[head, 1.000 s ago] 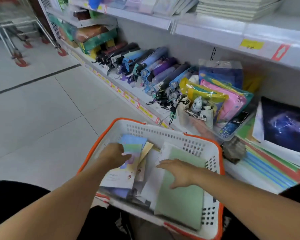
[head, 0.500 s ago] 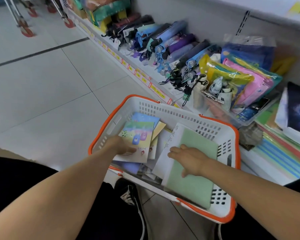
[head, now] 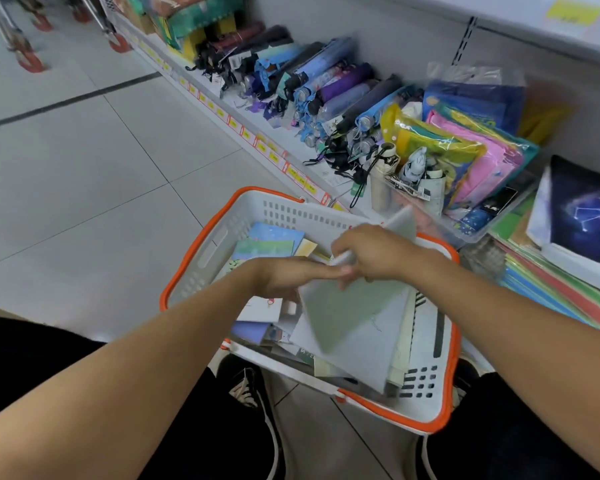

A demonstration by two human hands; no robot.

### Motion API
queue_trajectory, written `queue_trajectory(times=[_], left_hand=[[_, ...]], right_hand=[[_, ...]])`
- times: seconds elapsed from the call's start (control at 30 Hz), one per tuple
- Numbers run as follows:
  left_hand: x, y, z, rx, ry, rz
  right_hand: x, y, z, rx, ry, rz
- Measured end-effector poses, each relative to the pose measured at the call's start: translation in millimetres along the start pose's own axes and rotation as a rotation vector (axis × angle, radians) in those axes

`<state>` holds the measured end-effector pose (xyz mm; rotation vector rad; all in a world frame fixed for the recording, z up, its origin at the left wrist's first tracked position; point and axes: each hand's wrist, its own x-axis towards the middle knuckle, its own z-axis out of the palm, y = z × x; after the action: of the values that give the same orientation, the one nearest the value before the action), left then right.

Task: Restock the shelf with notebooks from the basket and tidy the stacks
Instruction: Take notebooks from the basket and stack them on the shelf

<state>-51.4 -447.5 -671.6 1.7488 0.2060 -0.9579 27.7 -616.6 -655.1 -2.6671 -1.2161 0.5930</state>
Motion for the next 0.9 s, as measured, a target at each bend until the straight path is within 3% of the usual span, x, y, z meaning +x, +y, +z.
queue_trajectory(times=[0.07, 0.13, 0.27, 0.3, 0.33, 0.4, 0.43, 0.5, 0.6, 0.73, 0.9], left_hand=[[-0.4, 17.0, 4.8, 0.095, -0.015, -0.003], [-1.3, 24.7, -3.2, 0.210, 0.198, -0.005], [-26.8, 16.8, -50.4, 0.115, 0.351, -0.024], [-35.0, 11.8, -61.3, 0.076, 0.381, -0.035], [-43.7, 8.1, -70.0, 0.041, 0.419, -0.045], [-56.4, 3.5, -83.3, -0.036, 0.504, -0.042], [-61.4, 1.7, -87.7, -0.072, 0.530, -0.029], [-69.3, -0.7, -92.4, -0.121, 0.545, 0.006], [-76.8, 2.5, -97.3, -0.163, 0.575, 0.062], [-74.3, 6.9, -95.1, -0.169, 0.653, 0.109], [-66.6, 8.6, -82.6, -0.159, 0.695, 0.200]], right_hand=[[6.1, -7.5, -17.2, -0.037, 0.111, -0.045], [9.5, -12.6, -21.7, -0.011, 0.232, -0.102], [16.6, -17.7, -16.6, 0.373, 0.866, 0.022], [19.7, -14.0, -10.3, 0.356, 0.902, 0.114], [22.9, -8.3, -1.3, 0.347, 0.777, 0.187], [26.1, 0.8, 29.4, 0.342, 0.219, 0.267], [25.7, 1.4, 46.6, 0.244, -0.051, 0.248], [25.8, -0.5, 80.3, -0.015, -0.337, 0.076], [27.0, -14.6, 113.8, -0.278, -0.392, -0.114], [21.6, -12.7, 103.1, -0.338, -0.296, -0.170], [8.1, -0.5, 28.7, -0.063, -0.253, -0.088]])
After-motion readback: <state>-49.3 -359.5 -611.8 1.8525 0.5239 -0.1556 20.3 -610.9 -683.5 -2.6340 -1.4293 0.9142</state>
